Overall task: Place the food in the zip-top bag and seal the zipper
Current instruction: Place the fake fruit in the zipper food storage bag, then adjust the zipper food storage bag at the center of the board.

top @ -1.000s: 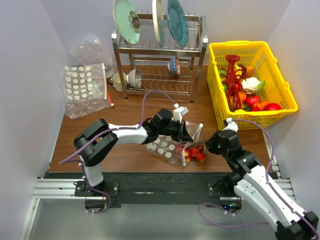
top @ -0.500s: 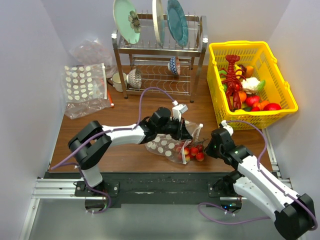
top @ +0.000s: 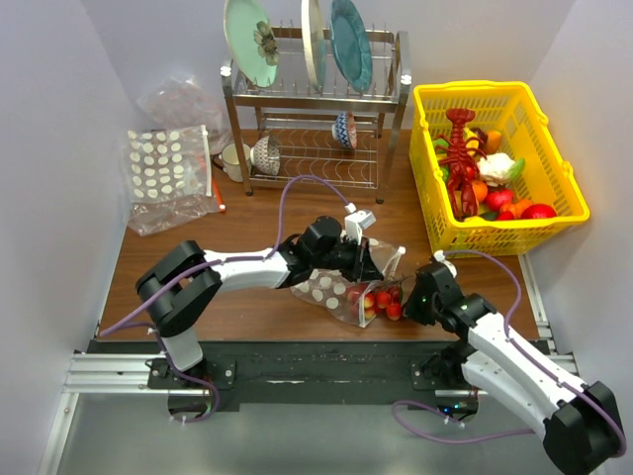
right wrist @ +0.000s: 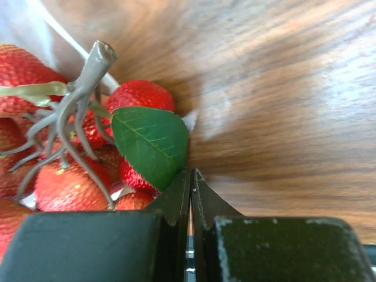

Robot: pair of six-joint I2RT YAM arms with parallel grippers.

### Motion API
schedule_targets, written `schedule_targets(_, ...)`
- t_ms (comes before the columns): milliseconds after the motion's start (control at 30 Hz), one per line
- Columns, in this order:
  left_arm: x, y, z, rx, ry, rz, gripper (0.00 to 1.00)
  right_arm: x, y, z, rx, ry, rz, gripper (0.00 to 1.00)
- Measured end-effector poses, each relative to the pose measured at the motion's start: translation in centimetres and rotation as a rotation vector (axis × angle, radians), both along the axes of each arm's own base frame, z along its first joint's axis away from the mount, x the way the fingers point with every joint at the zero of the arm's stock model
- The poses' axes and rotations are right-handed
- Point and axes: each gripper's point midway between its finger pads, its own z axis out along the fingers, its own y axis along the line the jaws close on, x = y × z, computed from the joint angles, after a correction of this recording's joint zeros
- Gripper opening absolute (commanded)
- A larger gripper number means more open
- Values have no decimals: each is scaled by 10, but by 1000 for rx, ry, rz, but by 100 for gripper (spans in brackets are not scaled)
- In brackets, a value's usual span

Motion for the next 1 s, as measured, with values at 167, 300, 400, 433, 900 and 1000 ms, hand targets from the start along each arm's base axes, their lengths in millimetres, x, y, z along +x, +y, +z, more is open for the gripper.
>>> schedule_targets(167,0,0,0,1,-2,1,0,3,9,-3,45,-3,2,91)
schedule_targets(300,0,0,-1,3,-1,0,0,21,42,20,204,-105,64,98)
schedule_targets(400,1,1,-2,9,-5,4,0,21,44,27,239,-144,76,88)
schedule_targets(433,0,0,-2,9,-5,1,0,21,44,29,245,-157,78,84)
schedule_targets(900,-5,0,-5,22,-6,-11,0,18,24,11,124,-121,41,56)
schedule_targets(1000,-6,1,-6,29,-1,-11,0,27,27,18,143,-192,49,53)
